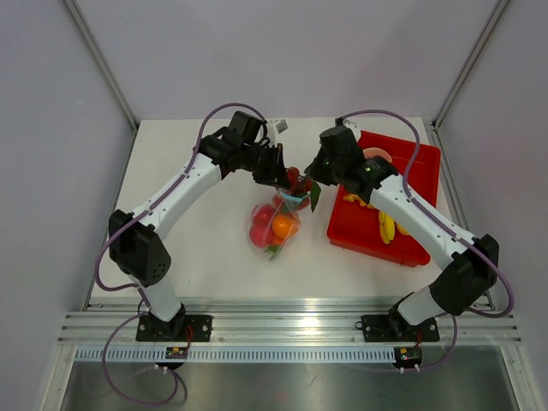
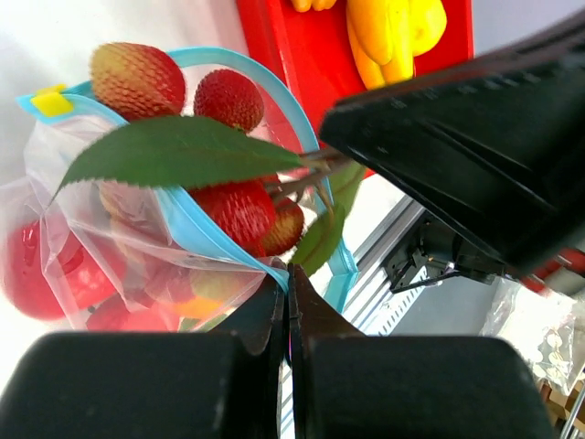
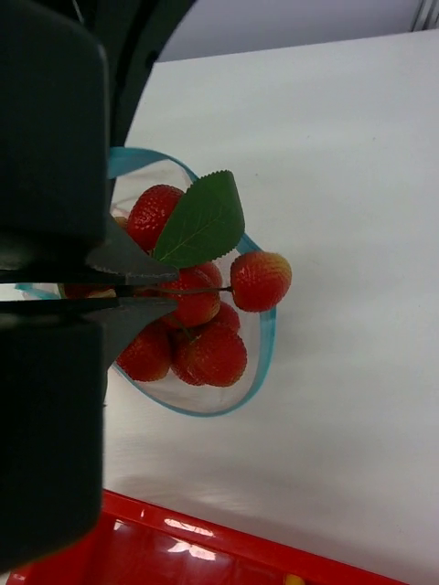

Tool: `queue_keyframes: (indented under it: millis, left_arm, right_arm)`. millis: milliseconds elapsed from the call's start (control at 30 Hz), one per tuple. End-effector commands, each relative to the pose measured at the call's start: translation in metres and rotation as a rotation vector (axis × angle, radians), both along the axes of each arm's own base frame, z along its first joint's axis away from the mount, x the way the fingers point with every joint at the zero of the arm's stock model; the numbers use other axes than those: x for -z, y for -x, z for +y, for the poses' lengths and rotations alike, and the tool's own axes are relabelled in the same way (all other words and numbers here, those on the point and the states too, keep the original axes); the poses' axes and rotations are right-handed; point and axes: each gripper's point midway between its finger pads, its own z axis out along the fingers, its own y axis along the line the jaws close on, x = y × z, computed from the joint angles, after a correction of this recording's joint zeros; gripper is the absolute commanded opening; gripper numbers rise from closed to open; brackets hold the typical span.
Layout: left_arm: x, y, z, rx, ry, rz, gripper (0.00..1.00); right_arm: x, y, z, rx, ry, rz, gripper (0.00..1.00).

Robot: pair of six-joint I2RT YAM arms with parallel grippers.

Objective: Place the food in the zip-top bag and seal the zipper
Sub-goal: Place the fake fruit in the zipper food storage bag.

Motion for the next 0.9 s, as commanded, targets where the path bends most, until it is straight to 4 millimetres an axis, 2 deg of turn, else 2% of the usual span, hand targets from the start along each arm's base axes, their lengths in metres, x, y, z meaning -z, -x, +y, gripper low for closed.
queue_keyframes:
  millis: [0,267,400,500,600,667,800,867]
  left_arm:
    - [-0.027,-0.004,-0.015,0.056,0.077,-0.066,0.0]
    - [-0.033,-0.012,-0.019,0.049,0.078,-0.083,0.0]
    - [-0.047,-0.015,-0.023,0.064,0.099,-0.105,0.0]
    - [-0.049,-0.014,-0.026,0.088,0.11,-0.101,0.0]
    - [-0.051,-0.009,-0.031,0.113,0.129,-0.091,0.0]
    - [-0.051,-0.004,-0.036,0.134,0.148,-0.081,0.0]
    - [-0.056,0.004,-0.042,0.167,0.199,-0.069,0.0]
    - [-0.058,0.008,-0.043,0.182,0.213,-0.066,0.0]
  right_arm:
    - [-0.044,0.008,0.012,-0.03,-0.114,-0.094,0.0]
    - [-0.054,0.03,-0.006,-0.016,-0.111,-0.11,0.0]
    - [-0.037,0.043,-0.006,-0.039,-0.088,-0.067,0.0]
    - [-0.023,0.049,-0.001,-0.055,-0.093,-0.03,0.0]
    - [-0.013,0.049,0.01,-0.069,-0.102,-0.009,0.0]
    - [-0.011,0.044,0.015,-0.064,-0.116,-0.014,0.0]
    - [0.01,0.031,0.025,-0.043,-0.114,0.018,0.0]
    - [0.014,0.024,0.032,-0.044,-0.13,0.017,0.0]
